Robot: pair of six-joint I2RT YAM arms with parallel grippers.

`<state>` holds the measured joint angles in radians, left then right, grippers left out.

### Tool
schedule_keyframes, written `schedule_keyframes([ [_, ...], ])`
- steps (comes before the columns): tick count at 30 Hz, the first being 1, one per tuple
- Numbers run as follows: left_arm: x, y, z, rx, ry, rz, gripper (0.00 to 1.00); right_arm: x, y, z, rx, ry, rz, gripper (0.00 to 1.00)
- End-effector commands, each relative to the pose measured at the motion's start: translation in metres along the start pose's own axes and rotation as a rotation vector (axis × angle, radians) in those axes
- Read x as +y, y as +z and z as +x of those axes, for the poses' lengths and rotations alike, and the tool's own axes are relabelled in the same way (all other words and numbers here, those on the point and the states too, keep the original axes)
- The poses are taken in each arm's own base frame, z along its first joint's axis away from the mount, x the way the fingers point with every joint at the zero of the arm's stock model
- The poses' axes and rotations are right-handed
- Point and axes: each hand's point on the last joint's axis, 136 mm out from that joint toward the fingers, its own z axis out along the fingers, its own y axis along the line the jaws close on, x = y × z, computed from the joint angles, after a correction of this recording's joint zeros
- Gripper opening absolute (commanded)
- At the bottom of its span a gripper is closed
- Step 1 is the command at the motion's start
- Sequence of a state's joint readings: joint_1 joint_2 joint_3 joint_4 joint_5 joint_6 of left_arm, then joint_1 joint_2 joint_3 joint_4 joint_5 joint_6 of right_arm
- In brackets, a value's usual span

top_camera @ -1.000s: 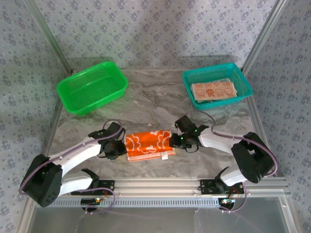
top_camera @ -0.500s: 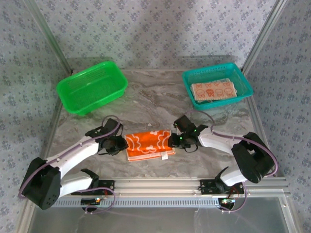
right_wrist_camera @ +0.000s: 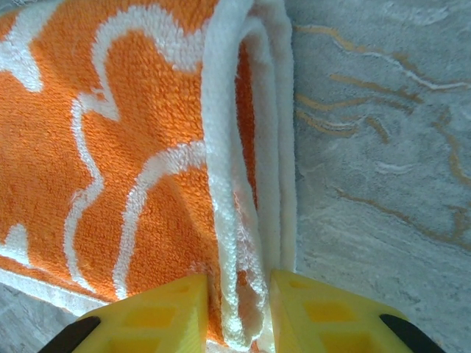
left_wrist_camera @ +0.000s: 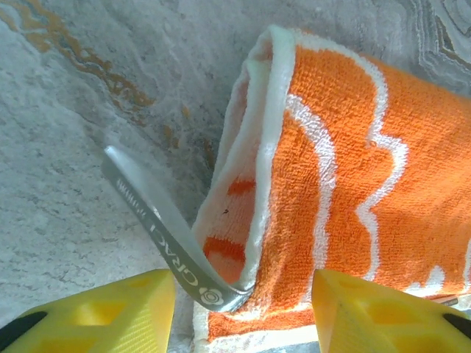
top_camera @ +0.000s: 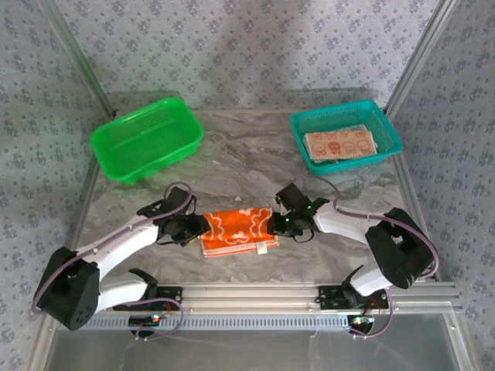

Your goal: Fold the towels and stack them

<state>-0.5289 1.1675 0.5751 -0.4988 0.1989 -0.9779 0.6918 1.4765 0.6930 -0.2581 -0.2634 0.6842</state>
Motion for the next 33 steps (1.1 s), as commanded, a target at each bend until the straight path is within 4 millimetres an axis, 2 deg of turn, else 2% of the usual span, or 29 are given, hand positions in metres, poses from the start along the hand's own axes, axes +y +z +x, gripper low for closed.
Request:
schedule_keyframes([
  [1, -0.009, -0.002, -0.004, -0.003, 0.004, 0.038, 0.49, 0.008, 0.0, -0.002, 0.011, -0.015, -0.018, 0.28],
  [7, 0.004, 0.006, 0.003, 0.029, -0.017, -0.009, 0.27, 0.009, 0.0, -0.002, 0.01, -0.018, -0.019, 0.24],
  [10, 0.007, 0.008, 0.004, 0.032, -0.021, -0.02, 0.19, 0.011, 0.0, -0.002, 0.012, -0.021, -0.024, 0.19],
  [14, 0.007, 0.005, 0.004, 0.028, -0.02, -0.025, 0.0, 0.012, -0.002, -0.002, 0.013, -0.031, -0.021, 0.08],
  [15, 0.006, 0.003, 0.004, 0.025, -0.02, -0.02, 0.0, 0.012, -0.004, -0.003, 0.012, -0.034, -0.02, 0.03],
  [17, 0.003, -0.002, 0.003, 0.016, -0.019, -0.01, 0.0, 0.013, -0.007, -0.004, 0.009, -0.048, -0.013, 0.0],
  [24, -0.007, -0.028, 0.0, -0.025, -0.014, 0.02, 0.0, 0.015, -0.024, -0.008, 0.02, -0.09, -0.004, 0.0],
  [33, -0.021, -0.048, 0.005, -0.055, -0.021, 0.061, 0.0, 0.022, -0.044, -0.01, 0.039, -0.123, -0.027, 0.0],
])
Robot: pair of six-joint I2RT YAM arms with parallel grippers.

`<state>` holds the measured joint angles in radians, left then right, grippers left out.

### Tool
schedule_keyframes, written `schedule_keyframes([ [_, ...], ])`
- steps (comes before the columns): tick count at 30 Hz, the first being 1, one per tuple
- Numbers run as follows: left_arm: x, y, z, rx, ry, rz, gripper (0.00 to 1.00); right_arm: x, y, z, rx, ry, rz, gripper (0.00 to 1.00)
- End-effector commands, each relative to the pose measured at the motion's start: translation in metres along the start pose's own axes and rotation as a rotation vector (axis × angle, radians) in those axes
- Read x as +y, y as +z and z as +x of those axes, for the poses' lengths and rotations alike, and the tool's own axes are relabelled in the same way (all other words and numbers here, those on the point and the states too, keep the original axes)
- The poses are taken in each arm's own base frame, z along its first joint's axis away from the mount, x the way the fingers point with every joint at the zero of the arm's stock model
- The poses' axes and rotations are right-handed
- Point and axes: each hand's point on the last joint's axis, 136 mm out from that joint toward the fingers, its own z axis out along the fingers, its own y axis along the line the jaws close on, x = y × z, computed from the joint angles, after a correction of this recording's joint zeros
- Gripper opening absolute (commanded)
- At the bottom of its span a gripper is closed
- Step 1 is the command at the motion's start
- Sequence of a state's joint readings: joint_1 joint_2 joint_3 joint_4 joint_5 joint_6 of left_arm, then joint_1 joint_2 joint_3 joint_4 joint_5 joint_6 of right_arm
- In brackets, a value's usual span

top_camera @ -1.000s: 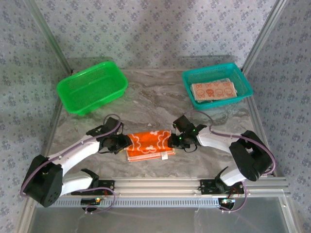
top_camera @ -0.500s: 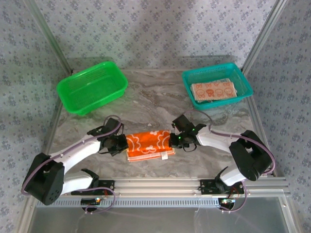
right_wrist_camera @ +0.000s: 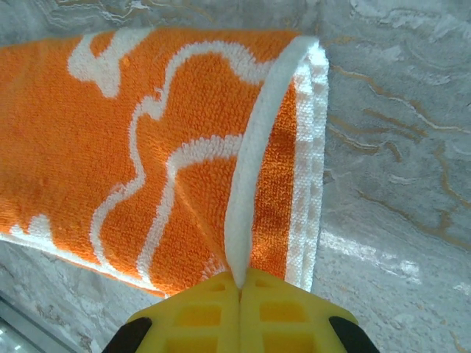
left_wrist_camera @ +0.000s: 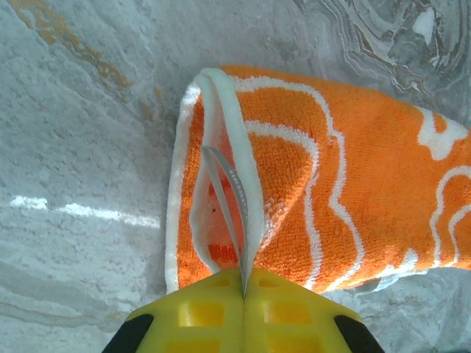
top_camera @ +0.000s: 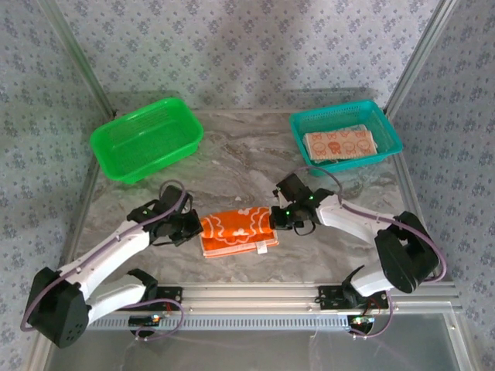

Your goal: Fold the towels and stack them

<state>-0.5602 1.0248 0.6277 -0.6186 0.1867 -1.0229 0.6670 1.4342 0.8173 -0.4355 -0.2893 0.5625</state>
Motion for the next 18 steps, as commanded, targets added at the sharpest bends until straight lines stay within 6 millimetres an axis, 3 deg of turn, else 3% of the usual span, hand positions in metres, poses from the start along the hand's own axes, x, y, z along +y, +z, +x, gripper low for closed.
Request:
schedule_keyframes([
  [1, -0.003, -0.014, 0.004, -0.01, -0.018, -0.017, 0.0, 0.005, -0.015, 0.004, 0.029, -0.026, -0.021, 0.0],
  [8, 0.006, -0.017, 0.021, -0.002, -0.026, -0.043, 0.0, 0.005, -0.021, 0.011, 0.05, -0.054, -0.028, 0.0],
  [18, 0.022, 0.0, 0.043, 0.023, -0.048, -0.059, 0.0, -0.004, -0.009, 0.027, 0.088, -0.038, -0.028, 0.0],
])
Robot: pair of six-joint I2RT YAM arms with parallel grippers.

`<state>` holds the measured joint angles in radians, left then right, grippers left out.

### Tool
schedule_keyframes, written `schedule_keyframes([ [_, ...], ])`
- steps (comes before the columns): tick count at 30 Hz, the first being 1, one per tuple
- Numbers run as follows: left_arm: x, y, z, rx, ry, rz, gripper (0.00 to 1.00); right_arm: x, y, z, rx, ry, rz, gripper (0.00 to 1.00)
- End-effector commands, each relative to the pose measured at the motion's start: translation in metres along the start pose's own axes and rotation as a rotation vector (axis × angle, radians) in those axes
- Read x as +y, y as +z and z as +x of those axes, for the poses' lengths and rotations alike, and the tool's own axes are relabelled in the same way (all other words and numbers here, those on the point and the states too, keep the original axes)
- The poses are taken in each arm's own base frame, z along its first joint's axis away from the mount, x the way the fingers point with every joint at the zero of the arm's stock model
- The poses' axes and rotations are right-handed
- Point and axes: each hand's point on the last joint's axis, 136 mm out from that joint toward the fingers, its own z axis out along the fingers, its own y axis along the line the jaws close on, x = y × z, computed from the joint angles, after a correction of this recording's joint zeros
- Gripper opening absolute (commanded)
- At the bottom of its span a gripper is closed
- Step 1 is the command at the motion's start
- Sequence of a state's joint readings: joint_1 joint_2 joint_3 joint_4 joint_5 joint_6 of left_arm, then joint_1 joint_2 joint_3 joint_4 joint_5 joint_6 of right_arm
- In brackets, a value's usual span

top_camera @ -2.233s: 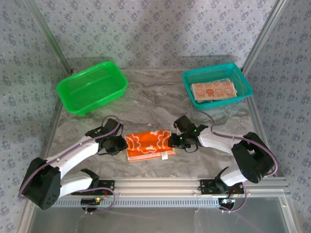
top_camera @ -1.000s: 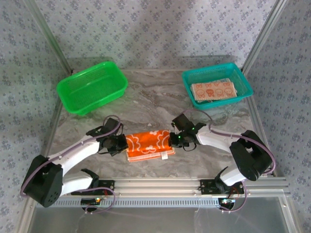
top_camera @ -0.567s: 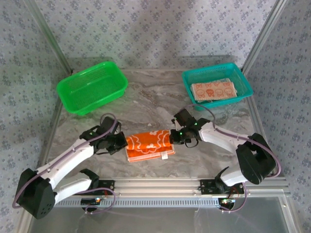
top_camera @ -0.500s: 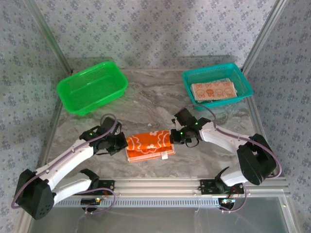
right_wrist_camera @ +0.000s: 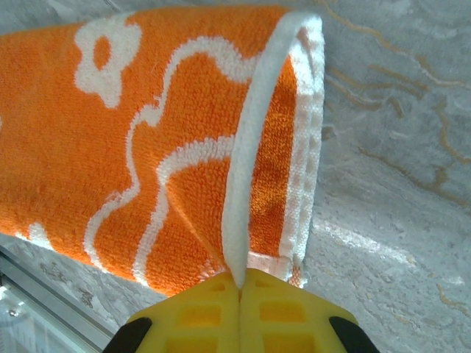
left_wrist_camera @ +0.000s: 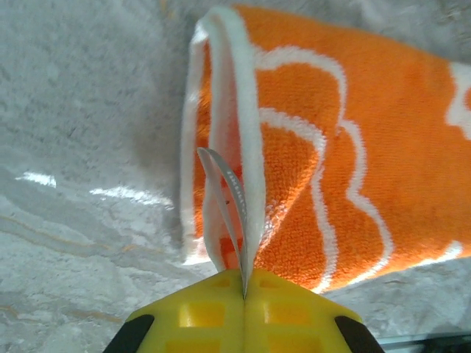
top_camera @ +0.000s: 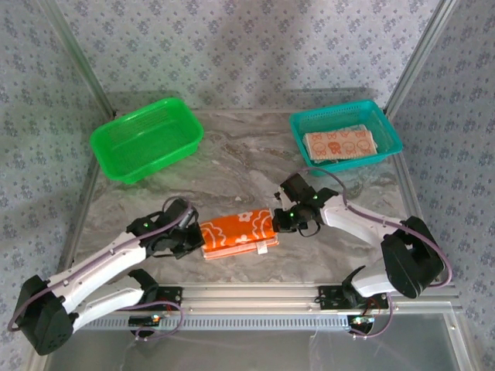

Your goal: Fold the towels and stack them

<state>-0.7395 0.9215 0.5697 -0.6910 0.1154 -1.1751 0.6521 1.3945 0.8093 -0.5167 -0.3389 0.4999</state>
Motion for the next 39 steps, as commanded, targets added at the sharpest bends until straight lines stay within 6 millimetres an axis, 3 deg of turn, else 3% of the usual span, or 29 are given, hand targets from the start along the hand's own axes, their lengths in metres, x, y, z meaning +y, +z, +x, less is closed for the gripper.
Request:
schedule_keyframes([
  [1, 0.009, 0.005, 0.005, -0.002, -0.049, -0.023, 0.0, -0.002, 0.003, 0.013, 0.035, -0.002, -0.012, 0.0],
  [13, 0.025, 0.027, 0.02, 0.035, -0.039, -0.051, 0.0, -0.016, 0.022, 0.033, 0.097, -0.006, 0.011, 0.01],
  [18, 0.03, 0.038, 0.023, 0.052, -0.037, -0.067, 0.01, -0.025, 0.034, 0.039, 0.114, -0.002, 0.026, 0.07],
  [22, 0.029, 0.036, 0.021, 0.049, -0.016, -0.084, 0.26, -0.025, 0.035, 0.037, 0.111, -0.016, 0.029, 0.19],
  [24, 0.027, 0.03, 0.018, 0.036, 0.0, -0.091, 0.43, -0.022, 0.03, 0.033, 0.094, -0.027, 0.024, 0.24],
  [27, 0.023, 0.018, 0.009, -0.002, 0.027, -0.105, 0.52, -0.016, 0.022, 0.022, 0.046, -0.051, 0.014, 0.33],
  [29, 0.02, 0.012, 0.003, -0.017, 0.042, -0.105, 0.53, -0.013, 0.018, 0.015, 0.013, -0.063, 0.013, 0.4],
  [39, 0.0, 0.023, -0.029, -0.067, 0.127, -0.081, 0.4, -0.011, 0.031, -0.021, -0.11, -0.084, 0.026, 0.49],
])
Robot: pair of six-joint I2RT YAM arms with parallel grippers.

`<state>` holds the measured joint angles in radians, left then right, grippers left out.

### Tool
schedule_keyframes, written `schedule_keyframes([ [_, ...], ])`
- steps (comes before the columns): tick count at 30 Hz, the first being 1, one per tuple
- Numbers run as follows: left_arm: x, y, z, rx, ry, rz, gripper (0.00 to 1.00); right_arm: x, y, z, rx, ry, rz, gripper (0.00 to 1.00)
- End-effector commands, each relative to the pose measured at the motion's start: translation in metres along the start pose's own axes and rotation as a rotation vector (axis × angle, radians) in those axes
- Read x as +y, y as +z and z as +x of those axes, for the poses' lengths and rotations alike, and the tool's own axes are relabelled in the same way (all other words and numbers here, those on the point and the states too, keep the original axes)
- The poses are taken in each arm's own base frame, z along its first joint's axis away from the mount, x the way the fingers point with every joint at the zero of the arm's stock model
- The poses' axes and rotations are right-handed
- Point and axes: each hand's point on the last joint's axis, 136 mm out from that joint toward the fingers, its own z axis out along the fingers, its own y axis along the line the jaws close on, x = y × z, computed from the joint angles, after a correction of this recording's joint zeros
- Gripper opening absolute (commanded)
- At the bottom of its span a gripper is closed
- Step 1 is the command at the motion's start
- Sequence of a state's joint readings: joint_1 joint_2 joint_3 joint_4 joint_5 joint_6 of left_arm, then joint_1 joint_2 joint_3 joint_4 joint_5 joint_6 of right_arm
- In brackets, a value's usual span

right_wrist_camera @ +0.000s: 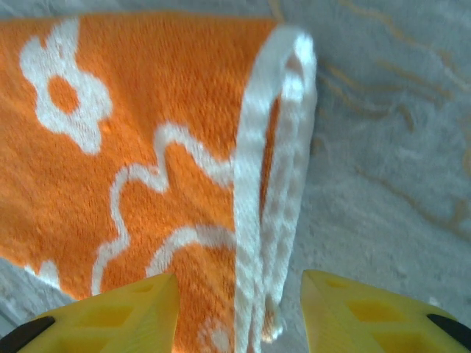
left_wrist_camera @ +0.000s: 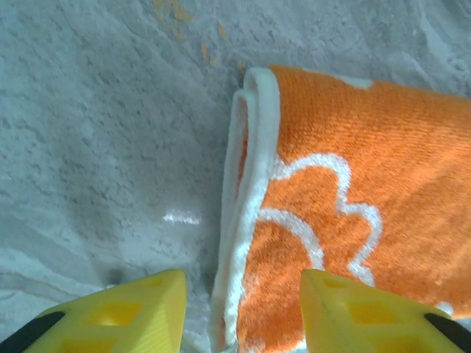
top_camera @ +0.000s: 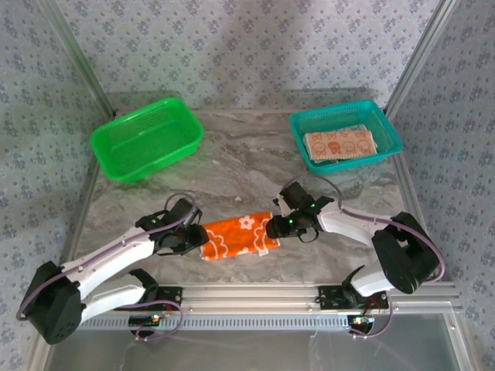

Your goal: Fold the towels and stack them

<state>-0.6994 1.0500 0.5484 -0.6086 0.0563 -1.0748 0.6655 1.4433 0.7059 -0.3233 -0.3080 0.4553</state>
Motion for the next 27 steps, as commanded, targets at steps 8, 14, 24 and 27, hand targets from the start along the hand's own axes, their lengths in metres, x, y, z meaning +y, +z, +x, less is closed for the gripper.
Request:
schedule_keyframes([
  [8, -0.012, 0.015, -0.013, -0.009, 0.093, -0.022, 0.35, -0.002, 0.02, -0.023, -0.078, -0.044, 0.072, 0.51],
  [14, -0.007, 0.024, -0.006, 0.016, 0.08, -0.023, 0.3, -0.001, 0.029, -0.011, -0.066, -0.051, 0.099, 0.52],
  [24, -0.005, 0.035, 0.004, 0.054, 0.083, -0.031, 0.26, 0.0, 0.033, 0.0, -0.079, -0.056, 0.214, 0.52],
  [27, -0.005, 0.036, 0.006, 0.061, 0.082, -0.027, 0.26, 0.0, 0.035, 0.004, -0.071, -0.046, 0.225, 0.53],
])
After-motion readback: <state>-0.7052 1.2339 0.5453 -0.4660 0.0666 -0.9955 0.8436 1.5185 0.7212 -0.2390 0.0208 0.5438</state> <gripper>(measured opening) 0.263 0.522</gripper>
